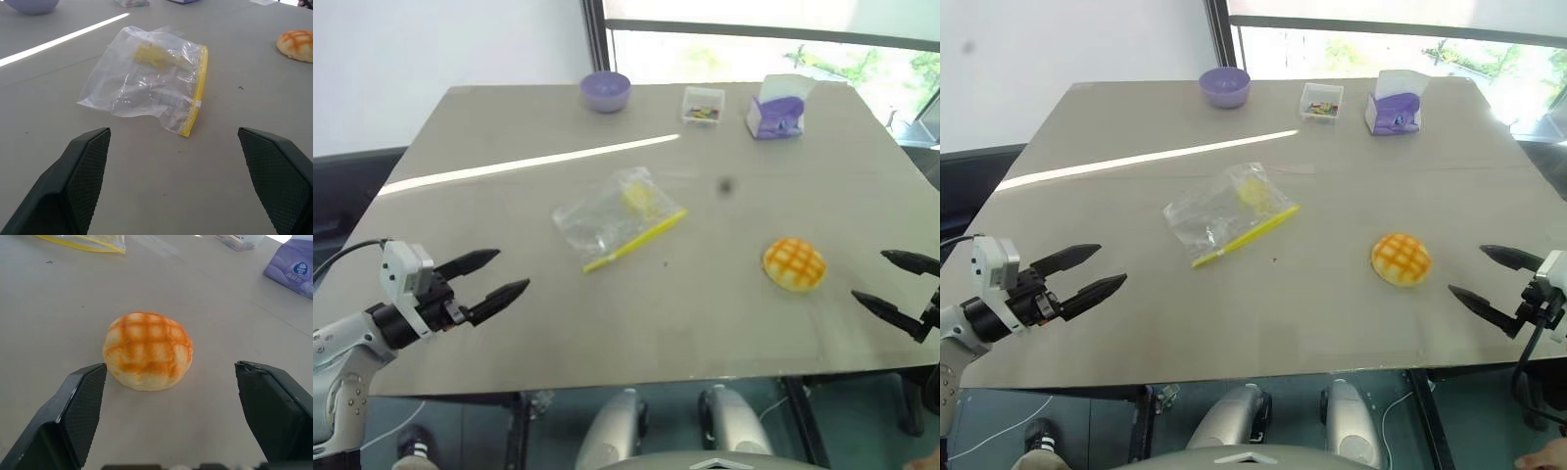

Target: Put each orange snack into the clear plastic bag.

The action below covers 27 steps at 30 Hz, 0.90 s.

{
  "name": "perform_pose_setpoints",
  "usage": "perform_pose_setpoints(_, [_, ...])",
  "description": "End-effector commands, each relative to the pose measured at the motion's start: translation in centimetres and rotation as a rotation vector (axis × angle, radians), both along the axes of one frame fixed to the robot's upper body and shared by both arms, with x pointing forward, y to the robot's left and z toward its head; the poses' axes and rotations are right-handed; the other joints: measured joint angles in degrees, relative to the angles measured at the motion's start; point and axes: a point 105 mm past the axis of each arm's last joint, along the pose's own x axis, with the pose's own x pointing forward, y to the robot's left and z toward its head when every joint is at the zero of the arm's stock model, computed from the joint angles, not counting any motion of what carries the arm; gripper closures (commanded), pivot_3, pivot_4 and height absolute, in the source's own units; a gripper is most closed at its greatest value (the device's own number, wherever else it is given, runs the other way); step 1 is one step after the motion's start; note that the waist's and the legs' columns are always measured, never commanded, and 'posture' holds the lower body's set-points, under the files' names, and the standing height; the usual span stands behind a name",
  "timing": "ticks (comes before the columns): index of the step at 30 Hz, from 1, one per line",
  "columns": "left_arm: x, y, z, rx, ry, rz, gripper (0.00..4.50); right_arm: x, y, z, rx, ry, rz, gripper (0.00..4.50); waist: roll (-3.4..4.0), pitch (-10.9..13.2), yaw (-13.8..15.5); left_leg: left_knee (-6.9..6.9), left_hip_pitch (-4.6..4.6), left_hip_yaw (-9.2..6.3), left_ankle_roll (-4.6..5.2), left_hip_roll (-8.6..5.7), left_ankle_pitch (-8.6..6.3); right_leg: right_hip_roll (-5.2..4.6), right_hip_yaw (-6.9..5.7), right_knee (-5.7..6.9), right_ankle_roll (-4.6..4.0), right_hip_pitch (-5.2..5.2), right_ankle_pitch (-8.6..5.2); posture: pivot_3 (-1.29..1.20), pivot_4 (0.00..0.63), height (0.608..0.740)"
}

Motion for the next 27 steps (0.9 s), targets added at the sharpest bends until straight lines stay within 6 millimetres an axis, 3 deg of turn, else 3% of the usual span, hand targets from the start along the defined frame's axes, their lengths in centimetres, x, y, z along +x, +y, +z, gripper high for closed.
perform_pose_setpoints(1, [0.2,0.3,1.1,0.015,-0.042,0.001,0.07,-0.2,-0.3,1.3,-0.024,-0.047,-0.007,0.0,0.0,0.0,0.0,0.0,0.0,0.0,0.0,0.0,0.0,0.0,0.0,0.0,0.0,0.0,0.0,0.0,0.15,0.74])
perform_pose_setpoints(15, [1.4,-0.4,0.0,0.017,-0.03,0.068,0.07,1.1,1.6,1.5,0.014,-0.085,0.029,0.0,0.0,0.0,0.1,-0.01,-0.01,-0.02,0.0,0.0,-0.01,-0.01,0.01,-0.02,0.01,0.0,0.01,0.0,0.15,0.74])
perform_pose_setpoints(21, [2.7,-1.6,-0.8,-0.256,0.21,0.22,0.07,2.2,4.6,1.5,0.025,-0.102,0.129,0.0,0.0,0.0,0.1,0.0,-0.03,-0.11,0.0,0.0,-0.01,-0.01,0.09,-0.02,0.06,-0.01,0.03,0.0,0.15,0.74])
perform_pose_setpoints(27, [3.7,-4.2,-1.1,-0.503,0.485,0.158,0.07,3.1,9.7,2.4,0.061,-0.142,0.298,0.0,0.0,0.0,-0.1,0.02,-0.05,-0.21,0.0,-0.04,0.0,0.03,-0.21,0.02,0.06,-0.02,0.04,0.0,0.15,0.74])
